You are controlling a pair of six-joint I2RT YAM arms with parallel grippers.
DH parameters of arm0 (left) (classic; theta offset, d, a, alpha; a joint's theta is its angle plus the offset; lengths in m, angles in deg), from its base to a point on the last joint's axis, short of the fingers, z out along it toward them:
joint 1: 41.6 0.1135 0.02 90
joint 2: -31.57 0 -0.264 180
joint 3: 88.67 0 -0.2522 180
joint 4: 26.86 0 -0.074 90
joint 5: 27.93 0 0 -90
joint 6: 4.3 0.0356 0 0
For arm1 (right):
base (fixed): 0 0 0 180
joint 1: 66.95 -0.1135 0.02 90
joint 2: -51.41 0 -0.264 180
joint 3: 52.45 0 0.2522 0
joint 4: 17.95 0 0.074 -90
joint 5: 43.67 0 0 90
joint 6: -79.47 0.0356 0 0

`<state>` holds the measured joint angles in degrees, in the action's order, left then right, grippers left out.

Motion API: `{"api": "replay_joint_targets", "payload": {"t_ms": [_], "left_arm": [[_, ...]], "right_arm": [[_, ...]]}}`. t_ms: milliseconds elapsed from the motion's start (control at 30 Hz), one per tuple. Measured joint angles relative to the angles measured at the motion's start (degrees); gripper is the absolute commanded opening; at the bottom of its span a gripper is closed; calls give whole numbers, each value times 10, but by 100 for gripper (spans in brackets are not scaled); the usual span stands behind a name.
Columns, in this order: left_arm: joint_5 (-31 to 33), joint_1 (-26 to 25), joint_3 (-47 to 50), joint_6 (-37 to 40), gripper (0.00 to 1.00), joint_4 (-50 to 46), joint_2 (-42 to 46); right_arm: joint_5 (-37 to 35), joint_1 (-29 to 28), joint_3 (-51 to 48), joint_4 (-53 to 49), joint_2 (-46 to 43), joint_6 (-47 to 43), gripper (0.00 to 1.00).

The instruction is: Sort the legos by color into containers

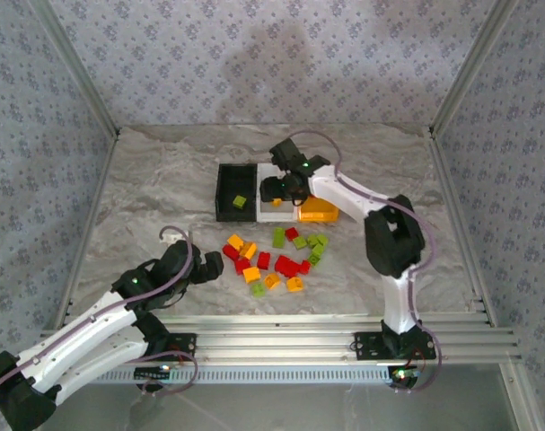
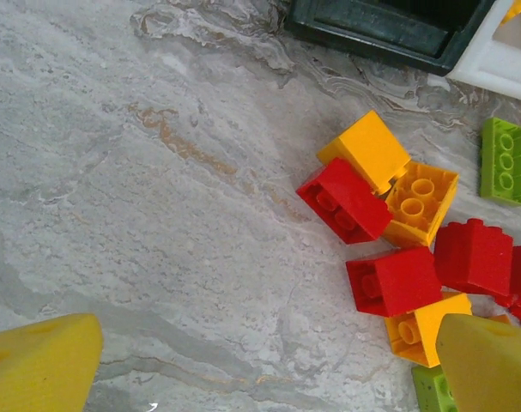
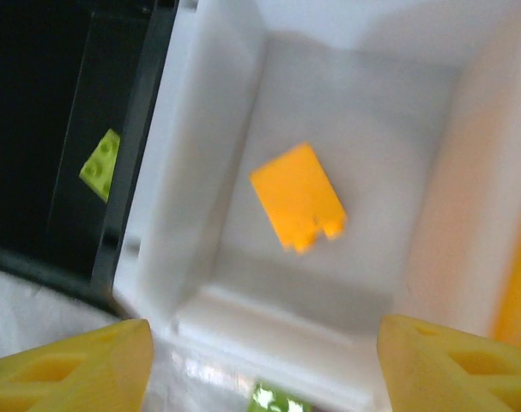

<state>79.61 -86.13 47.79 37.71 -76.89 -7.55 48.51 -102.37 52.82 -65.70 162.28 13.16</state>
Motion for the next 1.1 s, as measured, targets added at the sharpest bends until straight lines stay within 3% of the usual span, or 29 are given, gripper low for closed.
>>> {"api": "replay_joint_targets", "payload": {"t_ms": [133,233,400,700,900,1100], "left_arm": [[1,0,-7,13,99,3,-16],[-3,0,-14,26,92,15,-51],[-27,4,-52,50,89,84,-179],[-54,53,-116,100,83,183,-368],[-47,69,-153,135,75,224,-436],[-47,73,-165,157,73,249,-494]], "right_arm": [[-4,-9,-121,25,-126,17,71],[-6,-22,-211,42,-204,28,71],[-14,-31,-314,45,-267,43,71],[-24,-28,-346,54,-314,52,71],[-27,-24,-357,60,-327,54,71],[-27,-17,-365,60,-339,55,71]]}}
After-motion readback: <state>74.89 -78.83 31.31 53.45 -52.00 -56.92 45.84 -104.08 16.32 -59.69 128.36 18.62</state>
